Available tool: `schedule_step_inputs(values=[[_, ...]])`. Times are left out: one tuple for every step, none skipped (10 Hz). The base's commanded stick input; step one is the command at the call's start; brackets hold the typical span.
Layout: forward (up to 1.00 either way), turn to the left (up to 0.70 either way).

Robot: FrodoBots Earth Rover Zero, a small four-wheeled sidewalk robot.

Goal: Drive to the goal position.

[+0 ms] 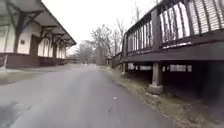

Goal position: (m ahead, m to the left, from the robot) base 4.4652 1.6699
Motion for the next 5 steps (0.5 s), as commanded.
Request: schedule_step_inputs(values=[[0.7, 0.0], [0.7, 0.0], [0.7, 0.0], [0.7, 0.0], [0.7, 0.03]])
